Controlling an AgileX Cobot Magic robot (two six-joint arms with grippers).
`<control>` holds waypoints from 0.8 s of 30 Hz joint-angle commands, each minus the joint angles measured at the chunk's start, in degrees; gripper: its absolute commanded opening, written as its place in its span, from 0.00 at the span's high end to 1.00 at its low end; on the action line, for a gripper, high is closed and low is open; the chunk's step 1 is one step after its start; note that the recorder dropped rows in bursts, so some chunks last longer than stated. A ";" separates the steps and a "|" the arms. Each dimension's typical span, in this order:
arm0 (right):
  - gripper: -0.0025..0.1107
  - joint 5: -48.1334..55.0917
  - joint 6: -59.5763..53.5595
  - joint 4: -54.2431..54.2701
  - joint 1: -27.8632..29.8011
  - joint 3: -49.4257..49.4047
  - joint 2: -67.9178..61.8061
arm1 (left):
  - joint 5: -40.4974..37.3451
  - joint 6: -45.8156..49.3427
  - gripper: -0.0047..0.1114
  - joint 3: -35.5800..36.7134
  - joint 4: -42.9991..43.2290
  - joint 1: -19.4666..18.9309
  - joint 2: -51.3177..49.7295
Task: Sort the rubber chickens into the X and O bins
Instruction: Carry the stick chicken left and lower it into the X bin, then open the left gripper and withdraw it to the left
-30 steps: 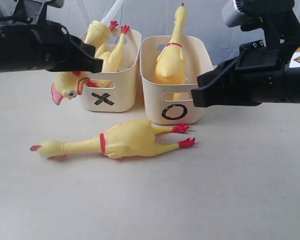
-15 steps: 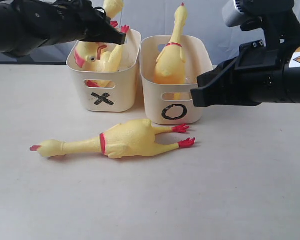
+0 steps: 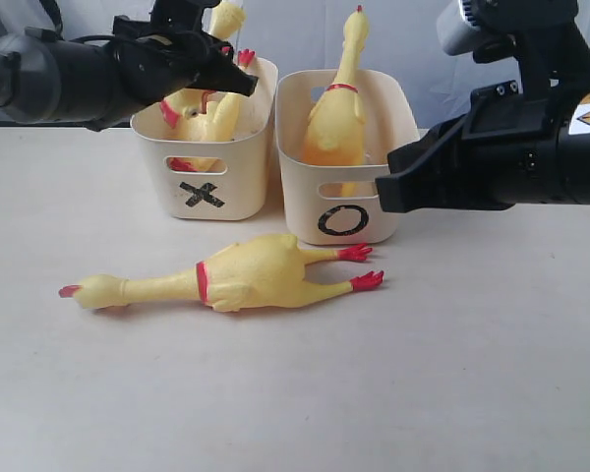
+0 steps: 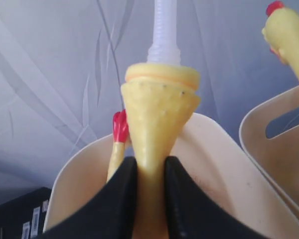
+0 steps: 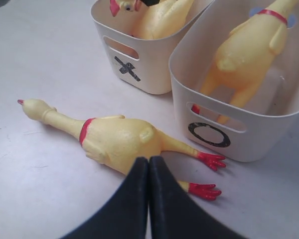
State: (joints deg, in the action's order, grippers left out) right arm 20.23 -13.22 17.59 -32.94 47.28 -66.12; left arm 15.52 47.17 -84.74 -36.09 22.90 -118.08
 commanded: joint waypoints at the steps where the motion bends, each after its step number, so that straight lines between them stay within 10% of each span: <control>1: 0.99 -0.29 -0.03 0.01 0.29 -0.22 0.51 | 1.23 -2.17 0.96 -0.56 0.16 -0.98 -2.57; 14: 0.99 -0.26 -0.03 0.64 0.29 -0.22 0.51 | -2.86 -2.17 0.96 -0.56 -0.45 -2.18 -4.59; 24: 0.99 -0.26 -0.14 0.65 0.29 -0.22 0.51 | -4.41 -2.17 0.62 -0.56 -0.45 -2.18 -4.59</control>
State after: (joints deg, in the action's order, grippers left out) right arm 20.27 -13.08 18.05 -32.94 47.28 -66.12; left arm 11.26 45.41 -84.86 -36.20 20.93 -122.56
